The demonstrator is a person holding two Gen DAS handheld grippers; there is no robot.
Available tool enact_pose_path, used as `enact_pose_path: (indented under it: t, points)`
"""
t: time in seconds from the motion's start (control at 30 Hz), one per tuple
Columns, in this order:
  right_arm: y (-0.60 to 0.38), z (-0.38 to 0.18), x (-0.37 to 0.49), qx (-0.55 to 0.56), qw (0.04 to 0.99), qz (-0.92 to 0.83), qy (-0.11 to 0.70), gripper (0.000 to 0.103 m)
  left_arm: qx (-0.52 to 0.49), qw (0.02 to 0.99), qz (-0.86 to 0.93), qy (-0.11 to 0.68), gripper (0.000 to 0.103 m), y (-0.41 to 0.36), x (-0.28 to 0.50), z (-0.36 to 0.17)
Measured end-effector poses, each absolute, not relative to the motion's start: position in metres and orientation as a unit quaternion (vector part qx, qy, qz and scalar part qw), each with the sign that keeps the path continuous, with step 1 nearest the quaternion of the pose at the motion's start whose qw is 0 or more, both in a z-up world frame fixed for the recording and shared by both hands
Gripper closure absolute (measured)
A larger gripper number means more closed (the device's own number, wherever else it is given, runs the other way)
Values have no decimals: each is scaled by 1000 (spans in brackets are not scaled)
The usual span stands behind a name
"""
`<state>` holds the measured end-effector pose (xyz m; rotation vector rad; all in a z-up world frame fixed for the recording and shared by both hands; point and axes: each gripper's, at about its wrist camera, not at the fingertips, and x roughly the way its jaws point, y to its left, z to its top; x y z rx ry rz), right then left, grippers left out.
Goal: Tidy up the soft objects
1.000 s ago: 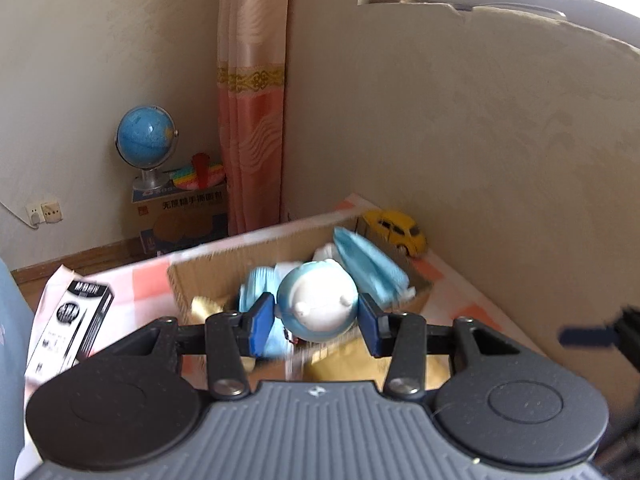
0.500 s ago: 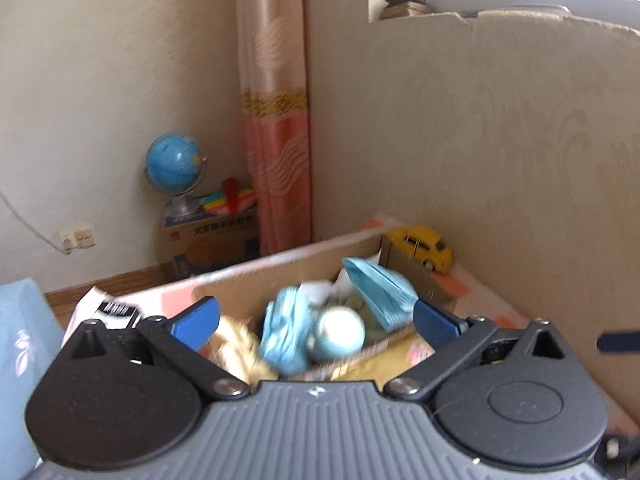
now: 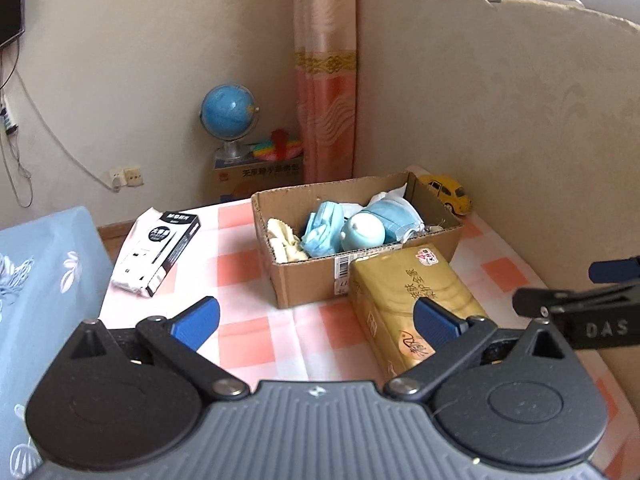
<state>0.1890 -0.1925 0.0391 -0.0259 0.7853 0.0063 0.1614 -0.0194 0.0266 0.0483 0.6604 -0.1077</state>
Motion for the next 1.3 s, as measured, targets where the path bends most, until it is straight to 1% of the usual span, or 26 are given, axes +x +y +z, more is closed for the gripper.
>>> enact_pose_path:
  t: [0.27,1.3]
  points:
    - [-184,63,185,-14,930,0,368,0,15,943,-27,332,0,-20,154,48]
    - [-183,61,181,-18,928,1,372,0,11,939,-20,343,0,-22,156,45]
